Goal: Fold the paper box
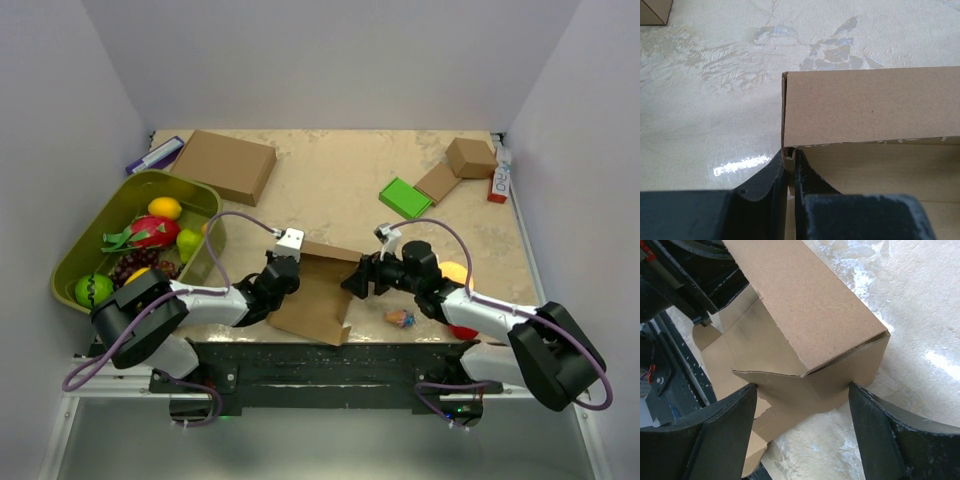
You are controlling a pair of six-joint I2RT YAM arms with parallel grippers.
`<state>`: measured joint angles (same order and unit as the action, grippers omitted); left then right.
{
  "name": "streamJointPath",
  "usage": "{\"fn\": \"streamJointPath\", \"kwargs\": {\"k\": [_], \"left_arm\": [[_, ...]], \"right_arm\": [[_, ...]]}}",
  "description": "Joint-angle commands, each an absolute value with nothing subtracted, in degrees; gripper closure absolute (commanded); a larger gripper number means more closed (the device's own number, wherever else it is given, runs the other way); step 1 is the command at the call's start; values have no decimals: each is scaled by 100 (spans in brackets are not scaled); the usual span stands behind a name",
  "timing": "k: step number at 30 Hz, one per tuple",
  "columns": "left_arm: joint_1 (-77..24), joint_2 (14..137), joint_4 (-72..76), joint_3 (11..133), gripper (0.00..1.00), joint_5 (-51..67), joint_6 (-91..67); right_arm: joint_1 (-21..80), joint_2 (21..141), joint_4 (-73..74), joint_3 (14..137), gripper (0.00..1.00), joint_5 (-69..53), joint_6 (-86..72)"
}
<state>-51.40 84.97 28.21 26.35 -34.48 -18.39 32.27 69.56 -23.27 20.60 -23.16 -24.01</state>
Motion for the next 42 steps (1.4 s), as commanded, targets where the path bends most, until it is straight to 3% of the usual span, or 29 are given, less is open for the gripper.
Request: {"fn": "streamJointPath", "kwargs": {"k": [1,27,33,35,40,42], "left_arm": [[-5177,8560,2962,2619,100,-3111,-1767],[-5177,8569,3384,2470,100,-2751,-1406],[-5177,8525,3287,2496,100,-2830,-1459],[-5177,8499,3269,2496,100,-2848,-1477],[-5186,8534,3331,2487,100,-2777,-1512],[-5186,8543,3331,2487,100,-2769,-1521]], "right_arm": [[3261,7040,-2786,2118,27,-1750,-2522],[3270,7663,-3524,2127,62,-554,-2725],[3270,7708,-3428,2145,65,-299,-2751],[3278,7690,-3401,2136,65,-229,-2751],[3270,7796,-3252,2250,47,69,-2812],[3278,7813,-3156,2294,46,236,-2847]]}}
